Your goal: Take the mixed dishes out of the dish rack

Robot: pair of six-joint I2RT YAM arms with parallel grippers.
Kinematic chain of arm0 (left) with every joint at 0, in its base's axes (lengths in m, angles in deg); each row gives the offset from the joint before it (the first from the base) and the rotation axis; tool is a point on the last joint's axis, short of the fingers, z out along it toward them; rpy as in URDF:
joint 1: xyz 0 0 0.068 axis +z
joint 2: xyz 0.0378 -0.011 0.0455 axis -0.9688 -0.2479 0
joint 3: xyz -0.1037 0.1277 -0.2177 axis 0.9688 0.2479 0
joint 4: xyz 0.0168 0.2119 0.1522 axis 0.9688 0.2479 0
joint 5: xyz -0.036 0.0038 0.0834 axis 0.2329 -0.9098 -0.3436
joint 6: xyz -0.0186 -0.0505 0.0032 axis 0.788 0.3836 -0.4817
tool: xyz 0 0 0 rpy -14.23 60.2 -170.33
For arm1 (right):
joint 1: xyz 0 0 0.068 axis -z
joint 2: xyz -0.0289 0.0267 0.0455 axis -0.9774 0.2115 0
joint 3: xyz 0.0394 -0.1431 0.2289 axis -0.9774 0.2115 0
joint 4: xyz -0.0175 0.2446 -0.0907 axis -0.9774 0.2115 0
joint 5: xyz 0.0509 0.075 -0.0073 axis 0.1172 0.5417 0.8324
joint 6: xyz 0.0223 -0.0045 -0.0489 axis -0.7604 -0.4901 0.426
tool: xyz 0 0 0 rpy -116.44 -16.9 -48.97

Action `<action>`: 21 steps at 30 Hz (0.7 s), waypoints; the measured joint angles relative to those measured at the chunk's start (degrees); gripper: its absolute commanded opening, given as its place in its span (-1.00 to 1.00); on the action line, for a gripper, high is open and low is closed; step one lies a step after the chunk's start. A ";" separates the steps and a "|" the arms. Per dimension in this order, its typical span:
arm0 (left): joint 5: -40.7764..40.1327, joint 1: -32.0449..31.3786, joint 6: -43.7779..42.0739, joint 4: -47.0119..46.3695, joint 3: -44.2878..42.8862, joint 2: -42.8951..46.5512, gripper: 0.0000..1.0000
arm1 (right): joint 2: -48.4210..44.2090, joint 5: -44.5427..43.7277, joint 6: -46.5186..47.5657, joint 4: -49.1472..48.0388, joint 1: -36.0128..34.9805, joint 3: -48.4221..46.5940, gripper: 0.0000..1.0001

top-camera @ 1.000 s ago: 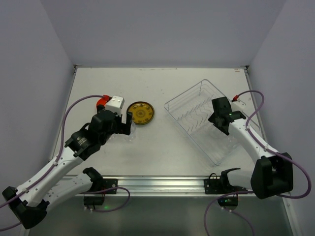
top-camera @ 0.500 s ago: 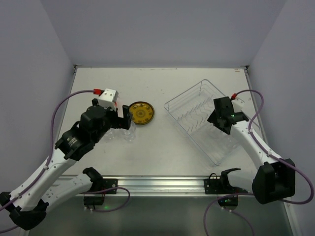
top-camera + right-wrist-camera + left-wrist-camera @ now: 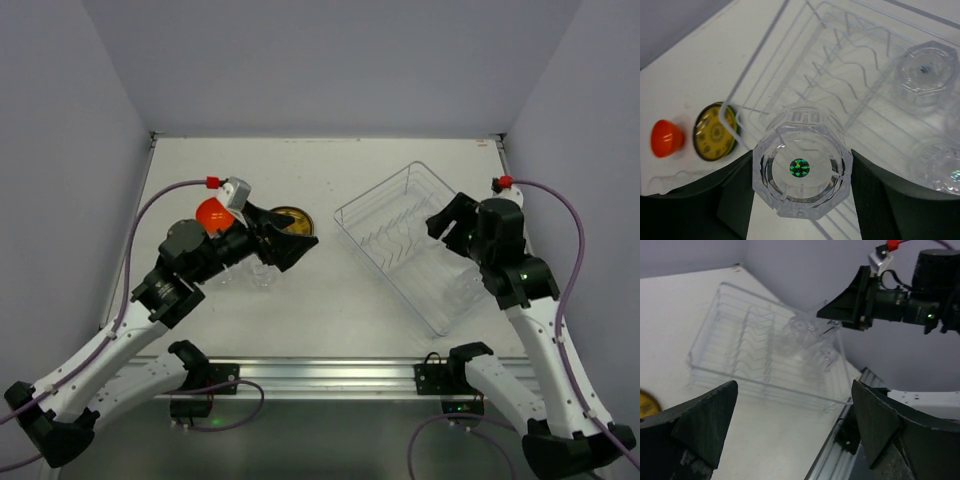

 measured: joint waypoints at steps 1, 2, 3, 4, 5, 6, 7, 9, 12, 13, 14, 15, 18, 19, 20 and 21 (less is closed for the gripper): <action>3.06 -0.13 1.75 -5.09 1.60 -0.92 1.00 | -1.84 2.47 0.39 -0.26 0.00 -0.26 -1.00; 5.84 -0.46 3.48 -9.97 3.04 -2.14 1.00 | -3.69 5.51 0.68 -0.81 0.07 -0.33 -1.00; 8.28 -1.20 5.29 -14.93 4.35 -3.50 1.00 | -5.35 8.35 0.92 -1.49 0.04 -0.37 -1.00; 10.21 -2.25 6.95 -19.67 5.35 -5.55 1.00 | -7.37 11.56 1.05 -2.40 0.04 -0.39 -1.00; 11.72 -3.91 8.09 -23.56 5.79 -7.93 1.00 | -9.01 14.91 1.07 -3.34 0.04 -0.39 -1.00; 13.03 -5.90 9.05 -26.93 5.81 -10.43 1.00 | -10.56 17.90 1.03 -4.50 0.02 -0.39 -1.00; 14.19 -7.80 9.33 -29.97 5.77 -12.81 1.00 | -12.20 20.85 0.94 -5.86 0.02 -0.39 -1.00; 16.11 -10.80 10.16 -34.64 5.62 -16.61 1.00 | -14.67 25.49 0.68 -8.17 0.00 -0.39 -1.00; 17.29 -12.15 10.60 -38.77 5.62 -19.45 1.00 | -17.46 30.93 0.50 -10.32 0.00 -1.18 -1.00; 17.29 -12.15 10.58 -39.67 5.62 -19.69 1.00 | -17.88 32.37 0.48 -10.84 0.00 -1.64 -1.00; 17.31 -12.15 10.58 -40.63 5.57 -19.76 1.00 | -18.10 33.57 0.48 -11.41 0.00 -2.03 -1.00; 17.35 -12.09 10.60 -41.75 5.55 -19.76 0.98 | -18.34 34.95 0.44 -12.24 0.00 -2.23 -1.00; 18.53 -12.11 11.67 -46.90 5.55 -19.82 0.93 | -19.39 38.97 -0.04 -14.78 0.00 -1.95 -1.00; 19.04 -12.11 12.26 -48.98 5.55 -20.02 0.91 | -19.89 40.30 -0.39 -16.22 0.00 -1.44 -1.00; 19.50 -12.11 12.85 -50.80 5.55 -20.26 0.82 | -20.37 41.27 -0.63 -17.33 0.00 -0.94 -1.00; 20.22 -12.15 13.75 -52.89 5.55 -20.70 0.79 | -20.96 42.36 -0.98 -18.58 0.00 -0.33 -1.00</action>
